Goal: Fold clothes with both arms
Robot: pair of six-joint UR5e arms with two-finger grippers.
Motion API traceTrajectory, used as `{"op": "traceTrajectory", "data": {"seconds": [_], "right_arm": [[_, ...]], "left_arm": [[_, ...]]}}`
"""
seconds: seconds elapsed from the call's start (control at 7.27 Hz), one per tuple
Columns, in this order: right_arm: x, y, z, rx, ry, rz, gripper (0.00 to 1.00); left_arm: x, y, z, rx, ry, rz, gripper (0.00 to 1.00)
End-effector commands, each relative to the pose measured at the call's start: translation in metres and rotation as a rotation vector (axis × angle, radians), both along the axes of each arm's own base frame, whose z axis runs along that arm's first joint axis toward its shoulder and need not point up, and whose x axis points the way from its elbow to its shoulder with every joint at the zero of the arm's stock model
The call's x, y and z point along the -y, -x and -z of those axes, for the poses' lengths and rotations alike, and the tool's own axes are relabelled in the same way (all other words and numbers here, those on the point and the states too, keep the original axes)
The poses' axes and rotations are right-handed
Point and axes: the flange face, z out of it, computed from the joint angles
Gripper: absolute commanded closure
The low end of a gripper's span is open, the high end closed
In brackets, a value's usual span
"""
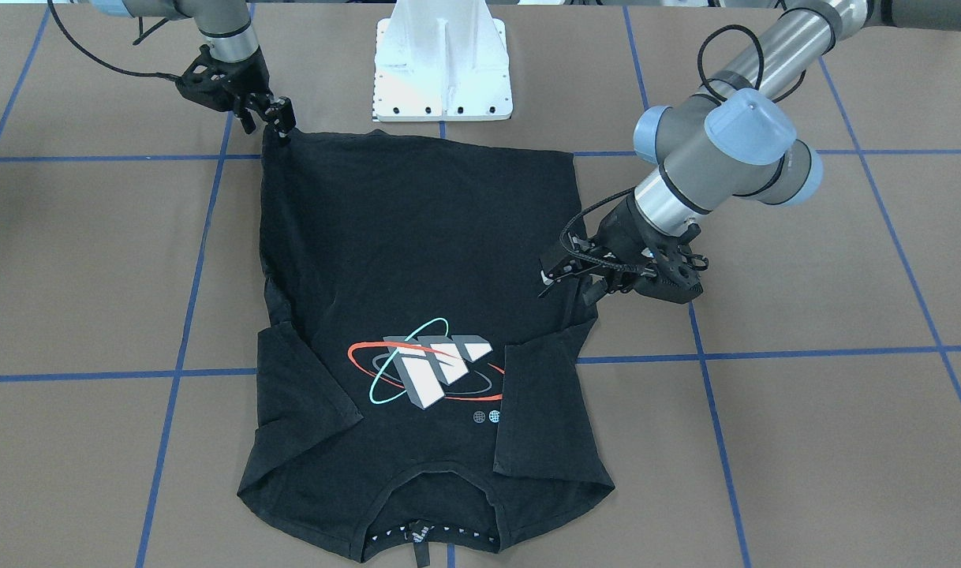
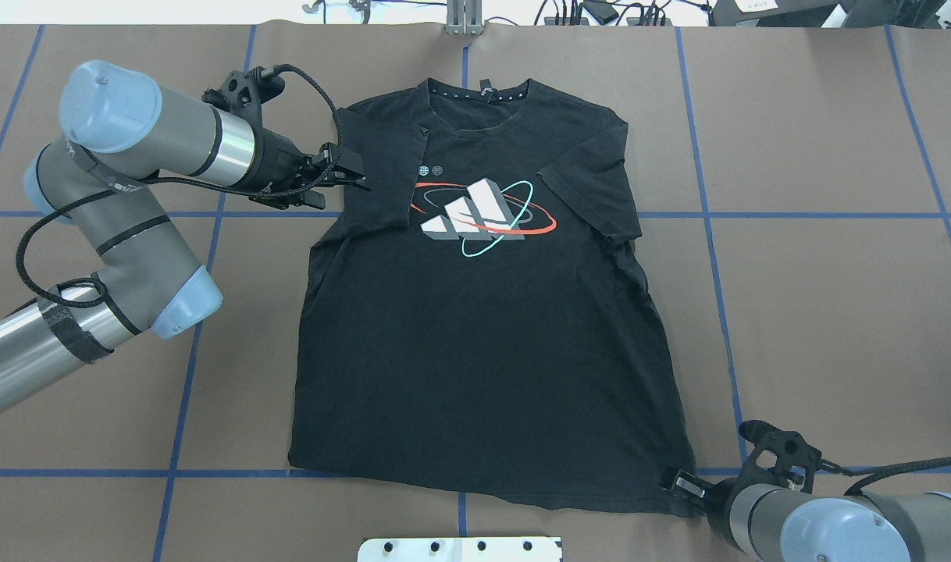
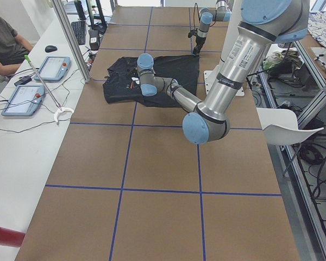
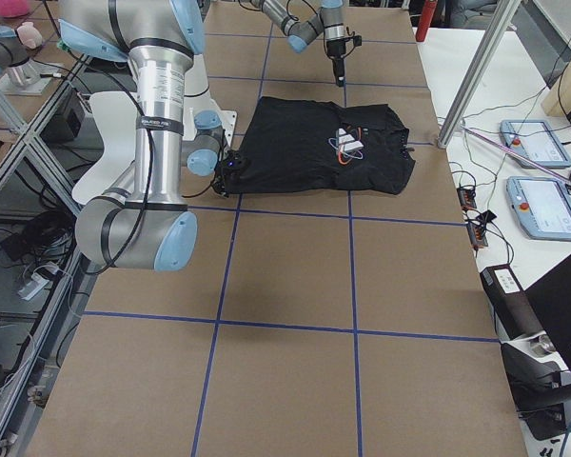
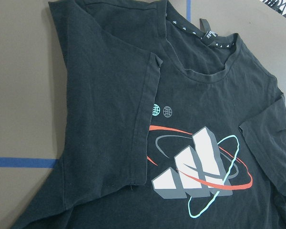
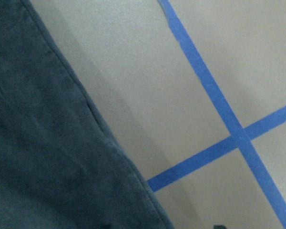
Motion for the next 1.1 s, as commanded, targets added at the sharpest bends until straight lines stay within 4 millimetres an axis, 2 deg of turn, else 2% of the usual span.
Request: {"op": "traceTrajectory", "data": {"seconds": [0.0, 0.41, 0.55, 0.83, 0.96], "right_arm": [[-0.0031, 0.0003, -0.0008, -0.002, 0.002, 0.009, 0.24], [-0.0051, 0.0009, 0.0015, 0.004, 0.002, 0.013, 0.24], [-0.0058, -0.0006, 0.0044, 0.008, 0.002, 0.015, 0.27], [-0.0058, -0.0013, 0.0032, 0.005, 0.002, 0.015, 0.40], [-0.0057, -0.0014, 0.0032, 0.006, 0.002, 0.013, 0.59]], "left_arm": [[-0.0009, -0.0024, -0.0014, 0.001, 0.001, -0.003, 0.09], [-0.0036, -0.0066, -0.0022, 0.003, 0.002, -0.008, 0.09], [-0.0052, -0.0080, -0.0015, 0.002, 0.001, -0.011, 0.09], [-0.0050, -0.0080, -0.0015, 0.002, 0.000, -0.010, 0.09], [-0.0050, -0.0080, -0.0015, 0.002, 0.000, -0.010, 0.09]]}}
